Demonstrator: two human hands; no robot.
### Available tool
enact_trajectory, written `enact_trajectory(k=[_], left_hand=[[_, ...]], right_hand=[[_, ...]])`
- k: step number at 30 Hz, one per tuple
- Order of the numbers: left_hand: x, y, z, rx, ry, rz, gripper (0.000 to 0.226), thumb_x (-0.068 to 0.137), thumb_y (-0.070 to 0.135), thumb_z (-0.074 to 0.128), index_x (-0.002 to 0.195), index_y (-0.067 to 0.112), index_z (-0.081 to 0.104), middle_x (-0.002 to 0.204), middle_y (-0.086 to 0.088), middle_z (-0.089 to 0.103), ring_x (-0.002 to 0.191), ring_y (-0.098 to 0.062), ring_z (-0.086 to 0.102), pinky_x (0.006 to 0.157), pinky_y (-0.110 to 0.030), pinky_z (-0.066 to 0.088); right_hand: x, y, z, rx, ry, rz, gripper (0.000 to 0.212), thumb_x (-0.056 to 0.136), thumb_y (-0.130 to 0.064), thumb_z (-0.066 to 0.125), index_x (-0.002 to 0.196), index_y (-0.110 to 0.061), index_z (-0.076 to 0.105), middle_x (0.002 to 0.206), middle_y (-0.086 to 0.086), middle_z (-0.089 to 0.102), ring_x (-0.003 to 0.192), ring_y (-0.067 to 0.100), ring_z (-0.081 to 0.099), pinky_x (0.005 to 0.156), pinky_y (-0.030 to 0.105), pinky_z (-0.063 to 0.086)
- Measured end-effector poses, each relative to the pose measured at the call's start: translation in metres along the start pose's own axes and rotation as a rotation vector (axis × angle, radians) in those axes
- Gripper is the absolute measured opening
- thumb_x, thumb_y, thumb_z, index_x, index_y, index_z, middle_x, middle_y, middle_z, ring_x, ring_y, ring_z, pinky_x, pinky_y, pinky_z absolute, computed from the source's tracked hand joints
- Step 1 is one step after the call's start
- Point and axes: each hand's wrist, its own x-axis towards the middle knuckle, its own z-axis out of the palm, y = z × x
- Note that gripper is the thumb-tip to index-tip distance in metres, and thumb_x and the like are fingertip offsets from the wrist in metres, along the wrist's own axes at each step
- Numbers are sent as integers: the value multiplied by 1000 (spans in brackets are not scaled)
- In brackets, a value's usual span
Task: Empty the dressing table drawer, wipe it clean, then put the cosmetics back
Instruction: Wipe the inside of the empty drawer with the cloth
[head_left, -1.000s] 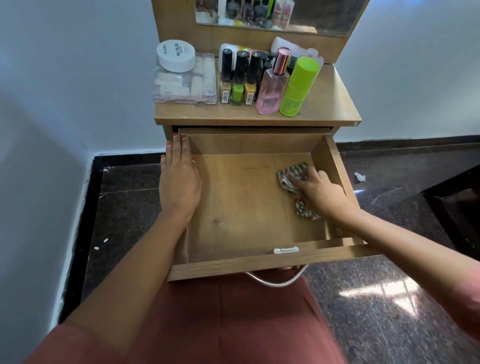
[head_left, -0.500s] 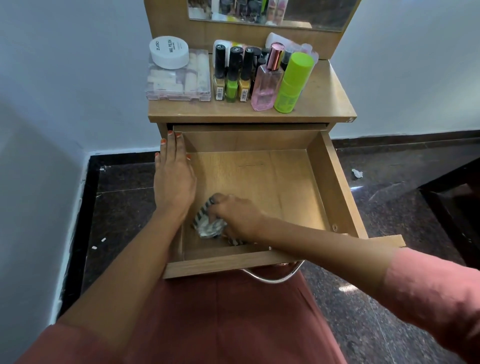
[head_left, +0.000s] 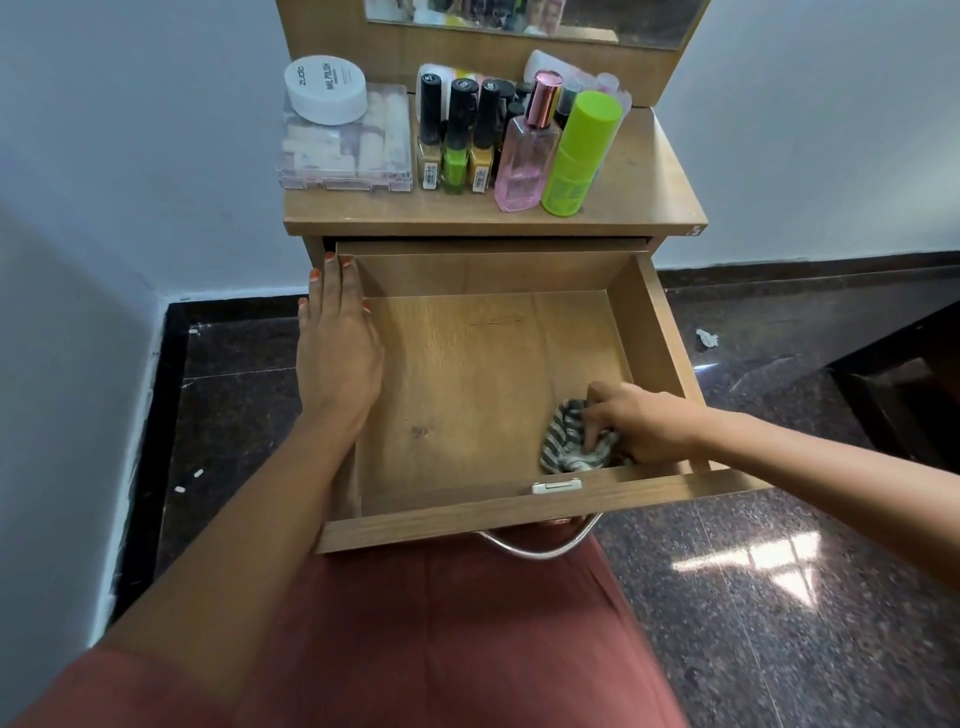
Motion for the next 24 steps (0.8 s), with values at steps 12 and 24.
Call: enact_trajectory(k=[12,24], left_hand=[[0,2,-1,-6,-9,-4,46,101,14,23,146,6,14,156,-10,9,145,-24,4,119,-38,7],[0,0,-1,-10,10,5,46,100,11,24,145,6,17,156,-11,12,145,-25,7,120,-40,10]], right_hand=[[20,-5,-21,-321,130,91,55,82,-11,60,132,-20,39,130,10,38,114,30,46,80,37,49],[19,9,-22,-262,112,70,48,81,-4,55,125,-18,44,125,12,39,113,31,44,72,33,40]])
